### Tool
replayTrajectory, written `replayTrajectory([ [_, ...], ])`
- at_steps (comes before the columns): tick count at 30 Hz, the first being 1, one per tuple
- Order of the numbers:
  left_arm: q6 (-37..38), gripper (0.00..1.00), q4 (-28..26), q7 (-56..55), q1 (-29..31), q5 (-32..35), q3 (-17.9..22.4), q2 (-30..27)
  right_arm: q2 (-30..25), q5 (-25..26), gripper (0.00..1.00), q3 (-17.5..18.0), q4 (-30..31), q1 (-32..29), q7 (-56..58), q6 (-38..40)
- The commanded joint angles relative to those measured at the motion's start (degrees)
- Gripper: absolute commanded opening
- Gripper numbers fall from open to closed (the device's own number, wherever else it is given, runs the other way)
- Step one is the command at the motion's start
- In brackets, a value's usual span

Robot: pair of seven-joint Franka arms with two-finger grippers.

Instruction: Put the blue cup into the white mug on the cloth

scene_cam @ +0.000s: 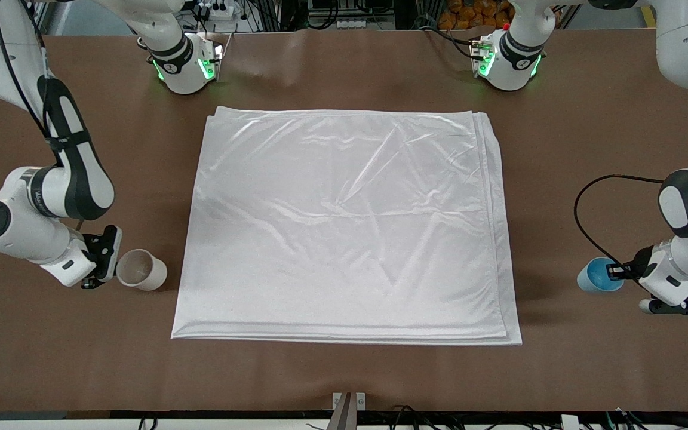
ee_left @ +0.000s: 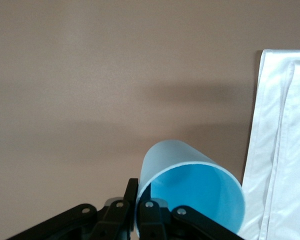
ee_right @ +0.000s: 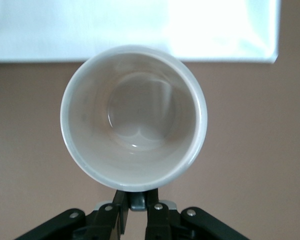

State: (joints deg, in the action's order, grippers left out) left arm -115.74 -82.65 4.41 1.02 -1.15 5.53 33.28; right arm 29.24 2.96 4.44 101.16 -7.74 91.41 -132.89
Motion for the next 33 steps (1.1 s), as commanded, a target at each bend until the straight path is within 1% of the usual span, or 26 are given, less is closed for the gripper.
replayTrajectory([
  [1, 0.7, 0.0, -1.0, -0.4, -0.2, -0.6, 0.0, -1.5, -2.4, -0.2, 0.0, 0.0, -0.1, 4.6, -5.4, 1.9],
  [5, 0.7, 0.0, -1.0, -0.4, -0.1, -0.7, -0.1, -1.5, -3.1, -0.2, 0.0, 0.0, -0.3, 8.9, -11.2, 2.5],
  [12, 0.7, 0.0, -0.9, -0.4, 0.0, -0.7, -0.3, -1.5, -3.9, 0.4, 0.0, 0.0, -1.7, 14.9, -21.4, 6.9],
  [21, 0.7, 0.0, -0.9, -0.5, -0.2, -1.0, -0.4, -1.5, -4.0, 0.4, 0.0, 0.0, -2.5, 23.0, -26.2, 7.2],
  [26, 2.3, 0.0, -0.9, -3.1, -0.2, -1.1, -1.7, -1.7, -3.8, 0.4, 0.0, 0.0, -3.3, 28.3, -32.1, 7.2],
  [30, 2.9, 0.0, -0.9, -3.5, -0.2, -0.9, -1.7, -1.9, -3.3, 0.6, 0.0, 0.0, -3.9, 33.6, -38.1, 7.1],
  [33, 3.1, 0.0, -0.9, -3.5, -0.2, -0.8, -1.7, -2.2, -2.3, 0.6, 0.0, 0.0, -4.8, 36.3, -40.3, 7.0],
])
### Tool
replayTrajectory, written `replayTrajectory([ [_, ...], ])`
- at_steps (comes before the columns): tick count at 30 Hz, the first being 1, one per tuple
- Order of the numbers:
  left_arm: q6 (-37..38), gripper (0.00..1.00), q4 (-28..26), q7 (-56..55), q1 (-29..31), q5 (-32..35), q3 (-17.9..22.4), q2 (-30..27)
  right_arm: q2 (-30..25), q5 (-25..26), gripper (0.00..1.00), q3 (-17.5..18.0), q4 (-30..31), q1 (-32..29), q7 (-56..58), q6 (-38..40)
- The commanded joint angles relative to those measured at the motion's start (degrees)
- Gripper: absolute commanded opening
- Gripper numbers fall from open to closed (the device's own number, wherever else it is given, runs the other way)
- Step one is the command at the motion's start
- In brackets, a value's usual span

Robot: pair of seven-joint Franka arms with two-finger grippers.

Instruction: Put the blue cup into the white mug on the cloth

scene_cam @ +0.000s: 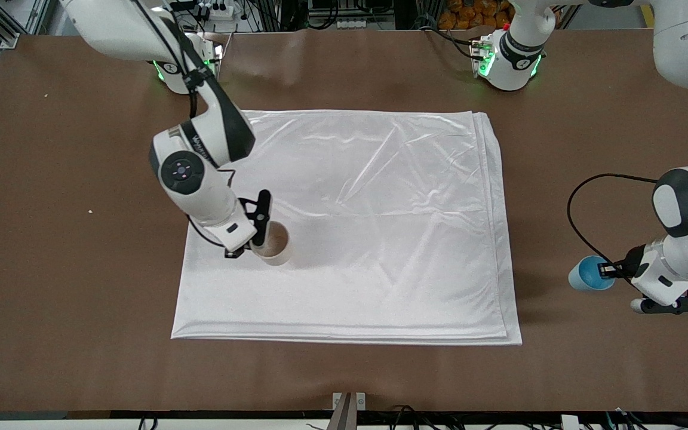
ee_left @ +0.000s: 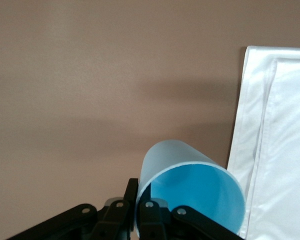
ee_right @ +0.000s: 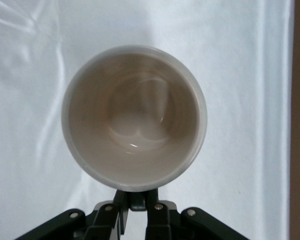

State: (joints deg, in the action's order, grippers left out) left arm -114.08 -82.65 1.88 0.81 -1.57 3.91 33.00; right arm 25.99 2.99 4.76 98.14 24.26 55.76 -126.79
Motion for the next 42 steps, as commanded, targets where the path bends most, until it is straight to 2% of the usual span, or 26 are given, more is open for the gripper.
replayTrajectory([
  [1, 1.4, 0.0, -0.9, -1.0, 0.0, -0.4, 0.0, -2.0, 1.4, 0.6, 0.0, -0.4, -2.2, 5.3, -5.0, 0.9],
  [9, 2.3, 0.0, -0.9, -6.6, -1.8, -0.5, -0.7, -2.0, 4.5, -0.2, 0.0, -0.4, -4.7, 8.8, -5.3, 0.7],
  [20, 3.6, 0.0, -0.9, -19.1, -9.0, -0.7, -0.7, -1.9, 8.1, -0.2, 0.01, -0.4, -5.7, 11.0, -7.3, 0.2],
  [22, 3.6, 0.0, -0.9, -20.0, -10.1, -1.0, -0.8, -2.0, 8.5, -0.2, 0.04, -0.4, -5.8, 11.5, -7.7, 0.1],
  [33, 6.2, 0.0, -0.8, -23.1, -16.6, -1.6, -1.8, -2.4, 9.8, 0.6, 0.09, -0.5, -5.5, 13.8, -8.5, -2.3],
  [38, 9.9, 0.0, -0.7, -24.5, -19.0, -1.7, -4.8, -2.9, 9.9, 0.7, 0.18, -0.5, -5.2, 13.8, -8.4, -2.5],
  [42, 10.2, 0.0, -0.3, -28.9, -21.6, -1.7, -4.7, -3.5, 9.9, 0.9, 0.35, -0.5, -5.2, 13.8, -8.0, -2.6],
])
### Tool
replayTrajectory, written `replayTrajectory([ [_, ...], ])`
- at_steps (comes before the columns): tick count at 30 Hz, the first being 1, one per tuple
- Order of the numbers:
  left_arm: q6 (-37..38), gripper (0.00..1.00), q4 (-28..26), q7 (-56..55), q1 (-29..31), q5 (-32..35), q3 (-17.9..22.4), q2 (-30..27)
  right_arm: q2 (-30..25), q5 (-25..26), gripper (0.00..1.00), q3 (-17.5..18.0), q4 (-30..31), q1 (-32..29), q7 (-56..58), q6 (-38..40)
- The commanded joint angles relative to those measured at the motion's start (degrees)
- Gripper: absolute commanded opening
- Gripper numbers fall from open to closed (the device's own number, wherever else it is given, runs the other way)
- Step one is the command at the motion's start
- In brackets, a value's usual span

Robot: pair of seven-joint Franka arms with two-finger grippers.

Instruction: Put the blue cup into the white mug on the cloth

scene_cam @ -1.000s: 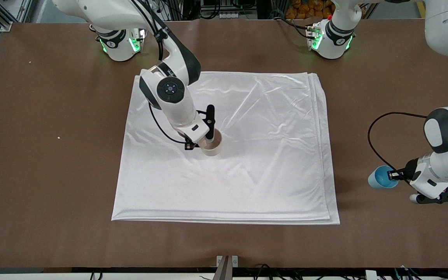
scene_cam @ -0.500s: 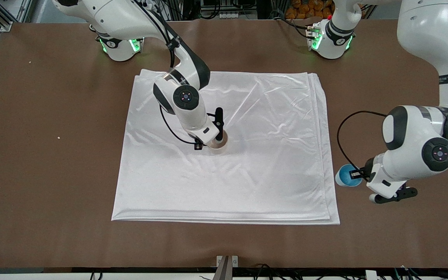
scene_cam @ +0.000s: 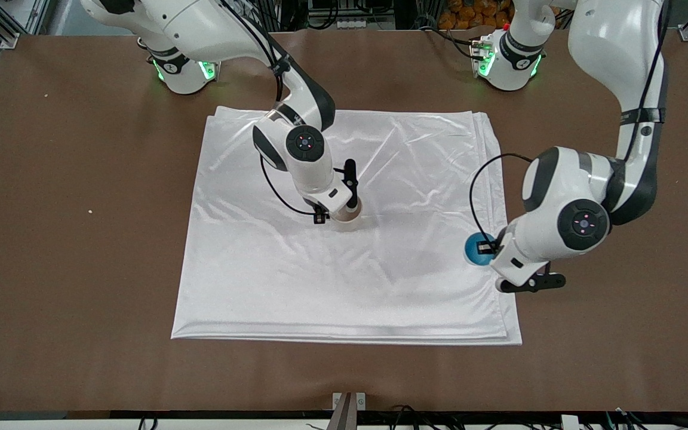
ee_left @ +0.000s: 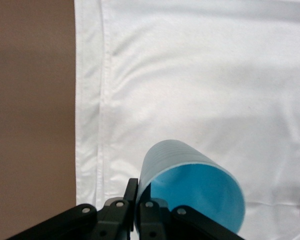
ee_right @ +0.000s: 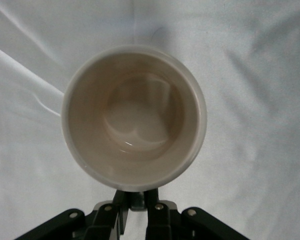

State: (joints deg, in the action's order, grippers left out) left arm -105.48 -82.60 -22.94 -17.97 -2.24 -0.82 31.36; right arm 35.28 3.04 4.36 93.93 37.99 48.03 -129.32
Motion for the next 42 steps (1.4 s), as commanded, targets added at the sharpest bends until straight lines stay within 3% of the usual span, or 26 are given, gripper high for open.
replayTrajectory([
  [1, 1.6, 0.0, -0.3, -4.6, -3.7, -1.0, 0.0, -1.8, 0.6, 1.0, 0.42, -0.2, -1.0, 0.1, -0.3, -0.1],
  [5, 1.7, 0.0, -0.3, -6.3, -6.7, -1.2, 0.1, -1.8, 0.6, 1.6, 0.67, -0.2, -1.0, -0.4, 0.1, 0.0],
  [8, 1.7, 0.0, -0.3, -8.9, -8.3, -1.2, -0.1, -1.8, 0.4, 1.6, 1.0, -0.2, -1.1, -1.0, 0.4, 0.1],
  [16, 1.7, 0.0, 0.9, -13.6, -10.8, -1.5, -0.1, -1.4, -2.8, 1.4, 1.0, -0.3, -1.5, -3.3, 3.4, 2.8],
  [29, 0.6, 0.0, 3.1, -19.2, -13.1, -5.3, -2.3, 0.3, -13.4, 0.7, 1.0, -0.3, -1.4, -8.9, 3.0, 14.1],
  [42, -6.1, 0.0, 3.7, -28.3, -18.9, -5.4, -2.3, 5.0, -21.4, 0.7, 1.0, -0.4, -1.2, -16.6, 2.9, 20.8],
])
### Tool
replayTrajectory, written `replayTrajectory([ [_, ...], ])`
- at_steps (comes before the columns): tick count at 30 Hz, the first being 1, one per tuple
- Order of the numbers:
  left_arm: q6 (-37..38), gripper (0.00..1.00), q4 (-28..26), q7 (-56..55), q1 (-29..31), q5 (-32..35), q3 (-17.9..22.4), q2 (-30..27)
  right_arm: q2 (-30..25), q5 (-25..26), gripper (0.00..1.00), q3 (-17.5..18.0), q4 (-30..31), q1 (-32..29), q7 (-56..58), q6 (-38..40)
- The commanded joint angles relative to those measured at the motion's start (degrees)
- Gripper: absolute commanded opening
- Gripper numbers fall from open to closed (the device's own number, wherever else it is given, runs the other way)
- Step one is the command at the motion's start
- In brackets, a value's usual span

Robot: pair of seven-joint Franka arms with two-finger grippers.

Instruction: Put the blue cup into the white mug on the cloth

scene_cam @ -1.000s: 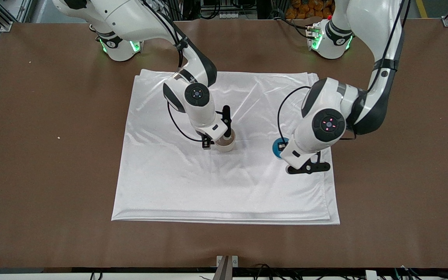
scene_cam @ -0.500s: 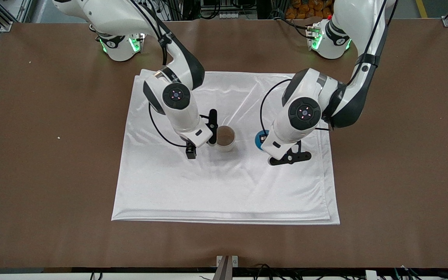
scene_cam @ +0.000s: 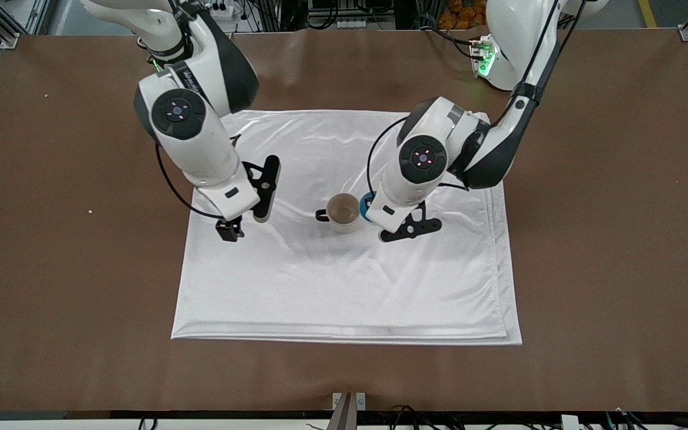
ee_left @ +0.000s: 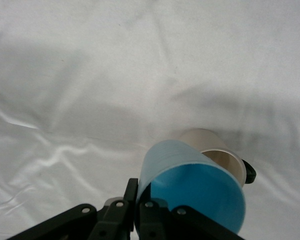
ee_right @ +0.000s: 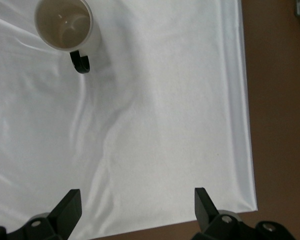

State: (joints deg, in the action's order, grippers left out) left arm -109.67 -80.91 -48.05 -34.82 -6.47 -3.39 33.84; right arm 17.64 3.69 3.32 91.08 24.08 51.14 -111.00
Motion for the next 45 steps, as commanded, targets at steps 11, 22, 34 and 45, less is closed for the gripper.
replayTrajectory([
  [11, -5.6, 0.0, 2.0, -11.1, -5.5, -1.1, 0.4, 4.5, -7.7, 0.1, 1.0, 0.6, 1.4, -11.5, -0.3, 5.4],
  [22, -5.6, 0.0, 1.8, -11.2, -5.4, -1.1, 0.6, 5.7, -10.7, 0.8, 1.0, 0.5, 1.3, -17.5, -5.8, 8.3],
  [34, -7.0, 0.1, 1.8, -12.0, -5.3, -1.2, 0.7, 7.1, -12.3, 1.0, 1.0, -0.1, 0.9, -20.4, -16.8, 12.6],
  [45, -7.6, 1.0, 1.8, -12.2, -5.4, -0.7, 0.8, 7.3, -12.1, 0.9, 1.0, 0.0, -4.4, -25.1, -23.1, 20.5],
])
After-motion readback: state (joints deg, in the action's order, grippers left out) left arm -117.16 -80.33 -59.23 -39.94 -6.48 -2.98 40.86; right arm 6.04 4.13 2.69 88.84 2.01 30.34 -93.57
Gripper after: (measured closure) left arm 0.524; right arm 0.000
